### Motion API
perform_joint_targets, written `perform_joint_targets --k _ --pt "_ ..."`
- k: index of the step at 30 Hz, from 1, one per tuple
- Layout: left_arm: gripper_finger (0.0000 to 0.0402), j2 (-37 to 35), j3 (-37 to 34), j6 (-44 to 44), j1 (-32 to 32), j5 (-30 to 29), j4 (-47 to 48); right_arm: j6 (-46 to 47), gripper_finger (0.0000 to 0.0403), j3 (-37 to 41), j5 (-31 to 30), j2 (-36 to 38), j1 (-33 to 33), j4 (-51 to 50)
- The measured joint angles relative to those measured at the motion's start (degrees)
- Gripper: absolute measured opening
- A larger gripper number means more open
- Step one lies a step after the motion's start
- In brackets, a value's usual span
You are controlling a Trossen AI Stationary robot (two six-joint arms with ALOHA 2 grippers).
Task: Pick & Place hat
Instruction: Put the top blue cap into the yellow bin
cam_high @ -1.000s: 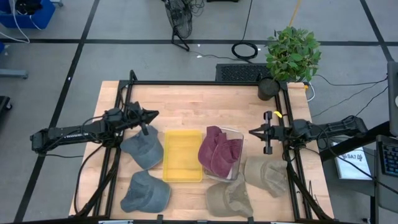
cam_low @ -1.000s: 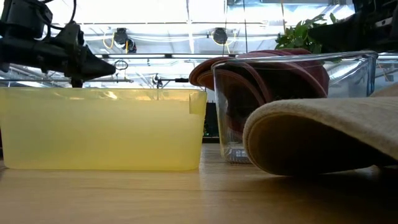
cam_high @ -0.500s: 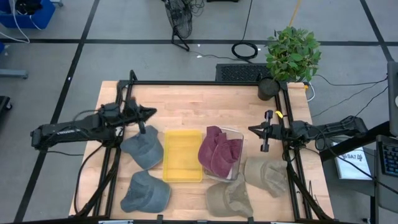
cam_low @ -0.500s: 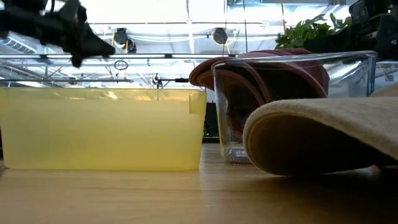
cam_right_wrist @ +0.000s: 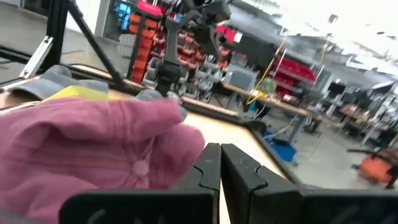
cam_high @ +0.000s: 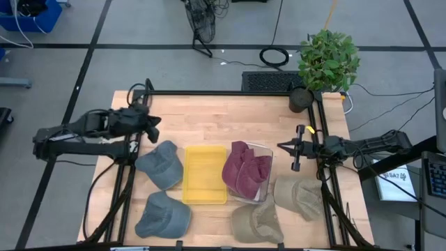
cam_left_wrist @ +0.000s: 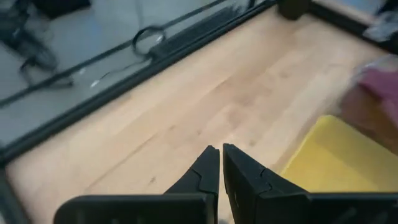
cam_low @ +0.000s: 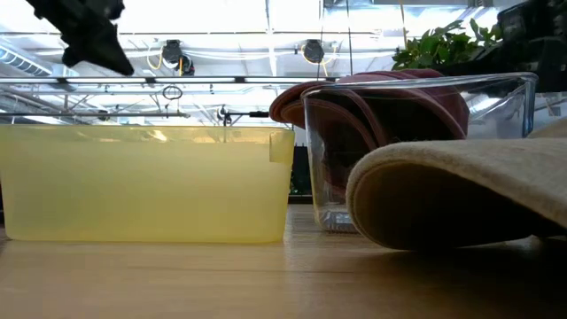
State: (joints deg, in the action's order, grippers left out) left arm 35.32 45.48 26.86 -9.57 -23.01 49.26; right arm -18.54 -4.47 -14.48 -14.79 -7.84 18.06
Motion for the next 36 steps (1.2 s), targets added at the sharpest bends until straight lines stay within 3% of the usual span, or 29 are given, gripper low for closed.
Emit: perform_joint_targets --k 6,12,18,24,28,36 --pt "0.0026 8.65 -0.33 4.21 1.70 0.05 3.87 6.50 0.0000 0.00 8.36 0.00 -0.01 0.71" --pt "0.0026 12.33 -0.33 5.59 6.40 0.93 5.88 12.41 0.0000 0.02 14.51 0.02 -0.02 3.11" --pt "0.0026 11.71 -0.29 13.16 11.25 3.99 14.07 14.88 0.0000 0.28 14.86 0.02 -0.02 2.74" --pt "0.0030 12.92 -0.29 18.23 15.80 2.89 19.49 12.80 0.0000 0.63 14.73 0.00 -0.02 2.70" --pt "0.0074 14.95 -0.29 18.88 18.74 4.26 18.42 12.37 0.0000 0.68 14.70 0.00 -0.02 2.68" --pt "0.0225 21.43 -0.29 23.41 24.47 14.55 16.74 12.11 0.0000 0.74 14.62 0.00 -0.02 2.94"
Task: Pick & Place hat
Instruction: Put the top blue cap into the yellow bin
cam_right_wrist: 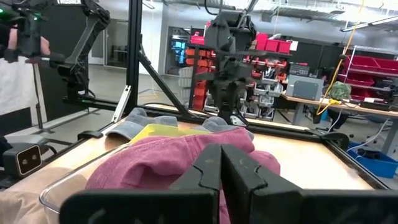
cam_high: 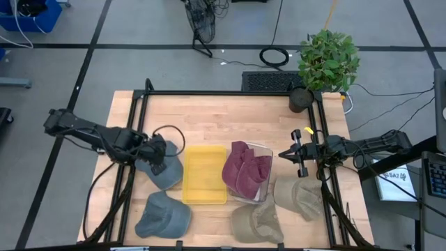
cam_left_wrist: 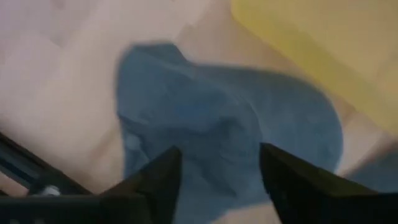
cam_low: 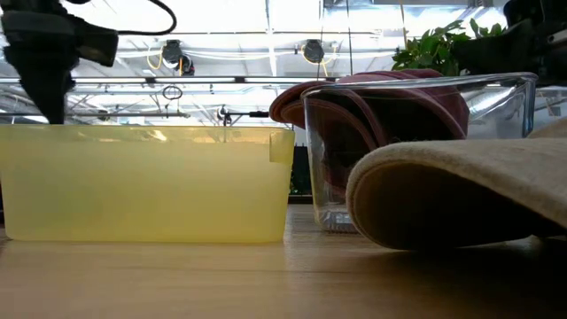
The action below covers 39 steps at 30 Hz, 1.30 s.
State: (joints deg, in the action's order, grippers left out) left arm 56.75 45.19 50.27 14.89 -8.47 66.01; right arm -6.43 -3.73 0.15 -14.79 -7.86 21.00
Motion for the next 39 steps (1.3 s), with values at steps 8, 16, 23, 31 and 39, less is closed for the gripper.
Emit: perform_joint_targets --k 8,16,23,31,39 --pt "0.0296 8.52 0.00 1.31 5.04 -0.48 -0.03 0.41 0.0000 0.04 -0.03 -0.02 0.00 -0.27" --pt "0.0308 15.10 0.00 0.80 5.53 -2.12 1.74 1.24 0.0000 0.09 -0.03 -0.02 0.00 0.17" --pt "0.0308 16.03 0.00 0.41 5.51 -2.04 2.26 1.86 0.0000 0.09 -0.03 -0.02 0.00 0.17" --pt "0.0308 16.03 0.00 1.09 5.51 0.14 1.33 1.26 0.0000 0.09 -0.03 -0.02 0.00 0.15" --pt "0.0308 16.03 0.00 1.03 5.51 1.14 0.47 1.27 0.0000 0.11 -0.03 -0.02 0.00 -0.14"
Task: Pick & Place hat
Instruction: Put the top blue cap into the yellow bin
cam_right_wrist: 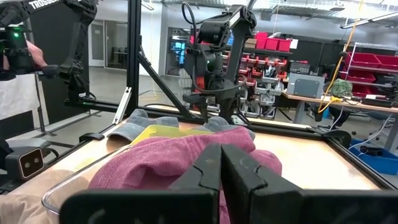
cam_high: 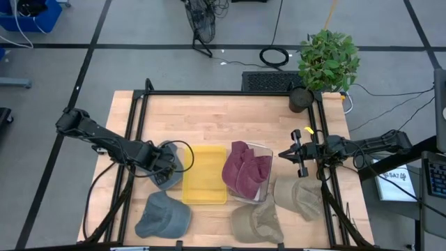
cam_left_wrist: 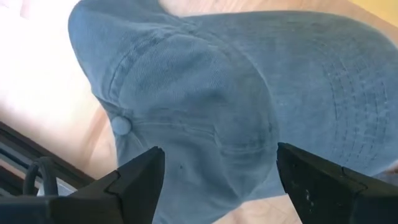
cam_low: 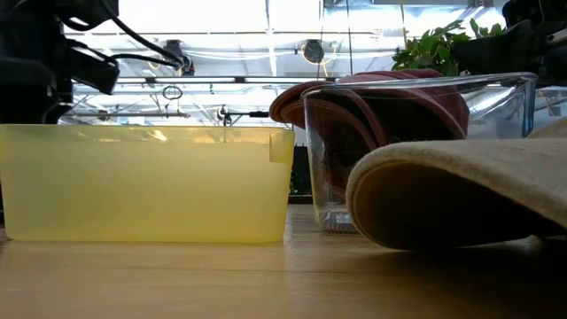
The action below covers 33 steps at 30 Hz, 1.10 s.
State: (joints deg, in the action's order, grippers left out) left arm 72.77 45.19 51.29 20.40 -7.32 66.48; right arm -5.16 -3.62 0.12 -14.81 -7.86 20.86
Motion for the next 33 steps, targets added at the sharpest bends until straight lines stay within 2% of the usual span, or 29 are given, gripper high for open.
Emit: perform_joint_targets --k 8,17,26,31,33 --pt "0.0308 -0.02 0.00 -0.32 0.00 3.90 -0.18 -0.05 0.0000 0.00 0.00 0.00 0.00 0.10" --pt "0.0308 -0.02 -0.06 -2.98 -0.79 1.07 -0.28 -0.10 0.0000 0.00 -0.01 0.00 0.01 -0.02" --pt "0.0308 -0.13 -7.44 -1.20 -1.57 4.12 -6.85 -0.22 0.0000 0.00 -0.01 0.00 0.02 -0.02" --pt "0.0307 -0.13 -8.24 -1.66 -1.55 4.05 -7.11 -0.98 0.0000 0.00 -0.02 0.02 0.02 0.29" --pt "0.0293 -0.13 -8.26 -3.07 -1.55 4.14 -7.78 -1.58 0.0000 0.00 -0.02 0.02 0.02 0.39"
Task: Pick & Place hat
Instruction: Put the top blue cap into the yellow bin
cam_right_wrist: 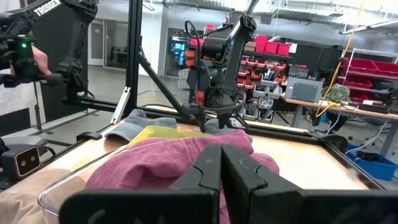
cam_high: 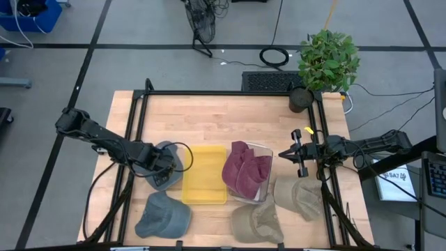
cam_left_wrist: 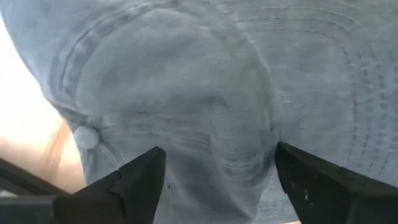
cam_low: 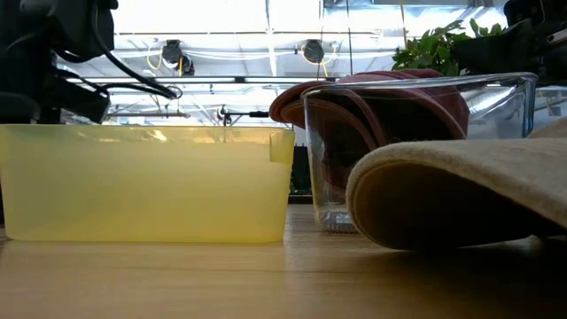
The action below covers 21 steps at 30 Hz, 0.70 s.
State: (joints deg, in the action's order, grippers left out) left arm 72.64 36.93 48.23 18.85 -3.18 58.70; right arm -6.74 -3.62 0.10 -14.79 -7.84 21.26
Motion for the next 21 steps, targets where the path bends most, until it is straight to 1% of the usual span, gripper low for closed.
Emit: perform_joint_targets --k 2,3,5,8,9,10,14,17,21 --pt "0.0258 0.02 0.00 -1.52 0.02 0.25 -0.57 -0.05 0.0000 0.00 0.00 0.00 -0.02 0.14" --pt "0.0234 0.02 0.00 -1.95 0.04 0.41 -0.73 -0.04 0.0000 0.00 0.00 0.00 0.00 0.18" --pt "0.0173 0.02 0.01 -2.49 0.03 0.67 -0.77 0.00 0.0000 0.02 0.00 0.00 0.00 0.17" --pt "0.0063 0.07 0.61 -4.57 0.02 1.49 0.07 0.00 0.0000 0.02 0.00 0.00 0.00 0.17" --pt "0.0033 0.09 1.08 -4.83 0.02 1.73 0.69 0.00 0.0000 0.02 0.00 0.00 -0.01 0.17" --pt "0.0019 0.13 1.69 -4.83 0.02 1.65 1.73 0.00 0.0000 0.02 0.00 0.00 -0.01 0.17" --pt "0.0013 0.17 5.95 -5.05 0.02 -1.19 7.38 0.00 0.0000 0.02 0.00 0.00 -0.02 0.17" --pt "0.0007 0.17 11.47 -4.85 0.02 -4.13 14.50 0.00 0.0000 0.02 0.00 0.00 -0.02 0.24" --pt "0.0006 0.15 19.87 -6.04 0.02 -10.44 21.18 0.01 0.0000 0.02 0.00 0.00 0.00 0.36"
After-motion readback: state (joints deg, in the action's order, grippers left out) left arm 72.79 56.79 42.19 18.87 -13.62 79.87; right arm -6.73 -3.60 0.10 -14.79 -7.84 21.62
